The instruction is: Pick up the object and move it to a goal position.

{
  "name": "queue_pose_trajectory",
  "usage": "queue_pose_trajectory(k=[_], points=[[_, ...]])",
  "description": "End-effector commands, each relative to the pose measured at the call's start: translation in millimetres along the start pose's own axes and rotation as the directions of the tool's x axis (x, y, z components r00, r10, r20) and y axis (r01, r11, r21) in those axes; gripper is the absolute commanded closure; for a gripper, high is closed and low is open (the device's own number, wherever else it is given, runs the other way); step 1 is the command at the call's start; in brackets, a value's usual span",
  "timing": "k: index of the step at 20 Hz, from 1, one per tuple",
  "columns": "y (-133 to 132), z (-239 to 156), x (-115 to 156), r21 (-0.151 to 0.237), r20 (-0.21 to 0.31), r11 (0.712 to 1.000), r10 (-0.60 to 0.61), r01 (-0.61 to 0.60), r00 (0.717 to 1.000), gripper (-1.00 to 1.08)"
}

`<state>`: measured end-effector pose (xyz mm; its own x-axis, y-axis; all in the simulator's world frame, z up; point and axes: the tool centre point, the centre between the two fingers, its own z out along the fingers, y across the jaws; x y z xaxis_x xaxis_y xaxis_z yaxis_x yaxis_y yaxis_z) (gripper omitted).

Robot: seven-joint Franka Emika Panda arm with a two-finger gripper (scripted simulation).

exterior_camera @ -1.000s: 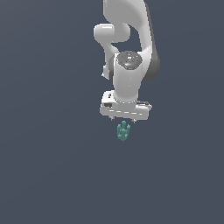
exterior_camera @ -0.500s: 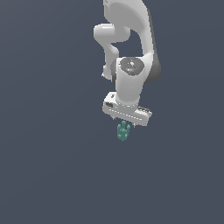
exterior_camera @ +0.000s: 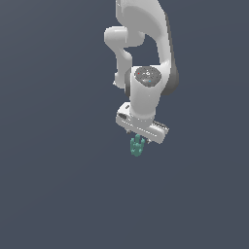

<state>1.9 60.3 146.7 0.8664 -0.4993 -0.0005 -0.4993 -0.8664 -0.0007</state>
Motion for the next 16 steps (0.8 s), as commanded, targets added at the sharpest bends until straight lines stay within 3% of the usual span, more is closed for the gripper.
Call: queue_pose_trajectory(k=[1,8,16], points=[[0,1,0,-0.001,0.0,1.0,0.014,-0.014,1.0,-0.92],[0,6,0,-0.001,0.0,1.0,0.013,-0.013,1.0,-0.92],[1,42,-1,-0.001,-0.001,1.0,0.016,-0.016,1.0,-0.92]])
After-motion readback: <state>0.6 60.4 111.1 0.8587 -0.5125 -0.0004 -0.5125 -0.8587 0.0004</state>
